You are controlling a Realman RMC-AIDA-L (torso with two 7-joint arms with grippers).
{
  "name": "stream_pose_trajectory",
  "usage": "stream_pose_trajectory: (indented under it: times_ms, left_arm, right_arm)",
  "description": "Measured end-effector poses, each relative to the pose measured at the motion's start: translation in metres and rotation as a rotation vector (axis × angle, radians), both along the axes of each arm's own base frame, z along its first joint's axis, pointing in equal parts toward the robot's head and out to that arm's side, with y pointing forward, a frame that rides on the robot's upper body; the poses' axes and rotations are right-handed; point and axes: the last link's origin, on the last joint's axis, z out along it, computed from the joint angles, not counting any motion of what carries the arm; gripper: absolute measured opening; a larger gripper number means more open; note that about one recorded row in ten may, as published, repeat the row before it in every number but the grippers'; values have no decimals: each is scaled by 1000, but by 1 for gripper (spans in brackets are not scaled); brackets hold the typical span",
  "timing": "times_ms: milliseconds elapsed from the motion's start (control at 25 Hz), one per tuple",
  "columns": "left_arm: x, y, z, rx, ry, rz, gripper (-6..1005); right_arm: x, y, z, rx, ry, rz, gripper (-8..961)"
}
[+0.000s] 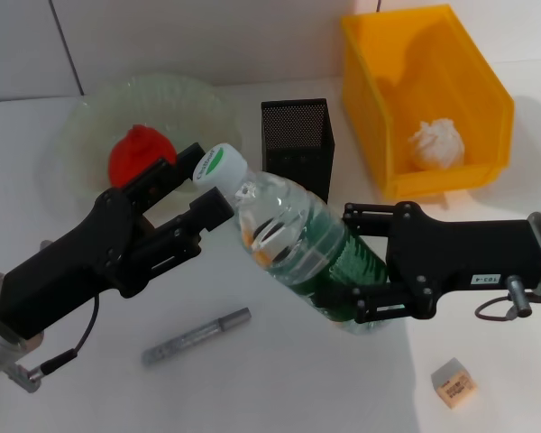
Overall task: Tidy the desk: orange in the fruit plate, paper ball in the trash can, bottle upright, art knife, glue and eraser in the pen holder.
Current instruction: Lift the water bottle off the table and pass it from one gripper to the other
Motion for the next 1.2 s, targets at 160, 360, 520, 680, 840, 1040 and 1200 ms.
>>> stream_pose_trajectory:
  times_ms: [160, 360, 520, 680, 840, 1040, 1200]
  left_arm:
    - [4, 2, 0, -4, -1, -21, 813]
    - [5, 3, -2, -2, 4, -27, 810]
    - [5, 4, -3, -1, 9, -22, 802]
    - [5, 4, -3, 7, 11, -22, 793]
    - [5, 4, -3, 8, 10, -26, 785]
    - [6, 4, -3, 37, 17, -44, 687]
    - [7, 5, -2, 66, 19, -51, 515]
  right_arm:
    - [-6, 4, -9, -23, -8, 13, 761]
    - [-13, 7, -15, -39, 5, 36, 761]
    - [-17, 8, -16, -45, 10, 45, 761]
    - [-17, 8, -16, -47, 12, 48, 761]
    - [-18, 9, -16, -43, 19, 51, 762]
    - [-19, 7, -17, -48, 18, 58, 762]
    - [-19, 6, -19, -55, 19, 61, 762]
